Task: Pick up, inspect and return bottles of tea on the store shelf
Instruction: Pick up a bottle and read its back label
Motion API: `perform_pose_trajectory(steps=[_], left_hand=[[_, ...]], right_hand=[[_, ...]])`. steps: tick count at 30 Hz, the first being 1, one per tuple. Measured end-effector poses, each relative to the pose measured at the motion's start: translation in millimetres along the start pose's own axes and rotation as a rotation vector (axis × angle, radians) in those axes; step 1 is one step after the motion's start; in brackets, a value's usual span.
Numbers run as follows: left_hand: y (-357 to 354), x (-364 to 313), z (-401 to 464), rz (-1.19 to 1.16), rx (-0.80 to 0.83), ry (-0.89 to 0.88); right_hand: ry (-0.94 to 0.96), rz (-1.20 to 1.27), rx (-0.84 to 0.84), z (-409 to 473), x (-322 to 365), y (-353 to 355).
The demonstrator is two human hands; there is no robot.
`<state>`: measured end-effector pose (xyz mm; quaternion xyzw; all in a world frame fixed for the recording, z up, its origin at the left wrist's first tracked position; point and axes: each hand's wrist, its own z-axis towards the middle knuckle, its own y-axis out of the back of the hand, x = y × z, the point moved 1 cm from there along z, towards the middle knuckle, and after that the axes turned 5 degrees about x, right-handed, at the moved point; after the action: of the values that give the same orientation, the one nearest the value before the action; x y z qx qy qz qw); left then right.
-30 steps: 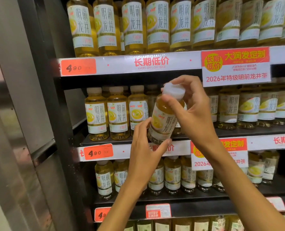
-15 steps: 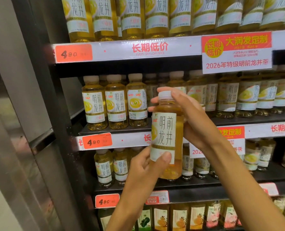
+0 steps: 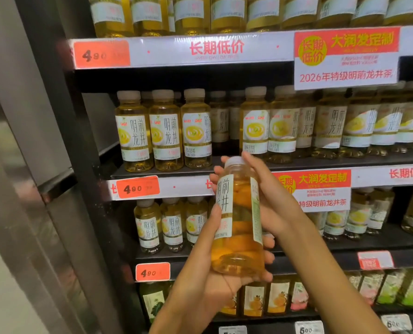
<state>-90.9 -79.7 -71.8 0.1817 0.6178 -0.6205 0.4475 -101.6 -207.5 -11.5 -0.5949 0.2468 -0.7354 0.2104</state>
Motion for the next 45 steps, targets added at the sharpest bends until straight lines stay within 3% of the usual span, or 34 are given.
perform_pose_trajectory(steps=[4,7,9,11,14,16,19,23,27,31,34,36,40,43,45], left_hand=[[10.7,13.0,-7.7,0.324,-0.265,0.067],[14.1,18.6,-13.6,0.541,-0.318,0.039],[18.3,24.2,-15.5,0.522,-0.371,-0.002],[19.5,28.5,-15.4,0.353,-0.376,-0.017],[9.1,31.2,-16.3,0.009,-0.217,-0.004],[8.5,34.6,-18.2,-0.070,-0.144,0.003],[17.0,42.0,-20.2,-0.028,-0.128,0.044],[20.2,33.6,-14.0,0.273,-0.395,-0.025],[22.0,36.6,-14.3,0.286,-0.438,-0.081],[17.6,39.9,-21.9,-0.069,-0.195,0.011],[16.9,42.0,-21.5,-0.099,-0.139,0.034],[22.1,41.7,-20.7,-0.004,-0.216,0.026],[30.1,26.6,-22.1,0.414,-0.481,-0.023],[27.0,24.2,-20.5,0.487,-0.500,-0.030],[26.5,26.4,-19.0,0.345,-0.457,-0.026]], right_hand=[[0.044,-0.173,-0.024,-8.1,-12.1,11.1],[0.125,-0.337,-0.016,-14.5,-18.5,15.6],[0.134,-0.421,-0.012,-17.5,-22.6,16.9],[0.123,-0.455,-0.018,-18.1,-24.0,17.4],[0.047,-0.324,0.016,-16.1,-24.9,16.1],[-0.002,-0.189,0.069,-14.5,-28.0,14.3],[0.037,-0.184,0.068,-13.8,-29.9,15.3],[0.150,-0.391,0.039,-19.3,-24.4,15.4],[0.177,-0.480,0.035,-21.8,-24.3,14.5],[0.140,-0.280,0.104,-18.8,-27.7,11.2],[0.171,-0.146,0.163,-16.3,-33.0,11.7],[0.210,-0.217,0.146,-16.6,-32.3,13.6],[0.262,-0.471,0.014,-19.0,-24.0,11.0],[0.263,-0.535,-0.041,-17.2,-20.9,7.2],[0.224,-0.539,-0.017,-15.9,-20.3,6.2]])
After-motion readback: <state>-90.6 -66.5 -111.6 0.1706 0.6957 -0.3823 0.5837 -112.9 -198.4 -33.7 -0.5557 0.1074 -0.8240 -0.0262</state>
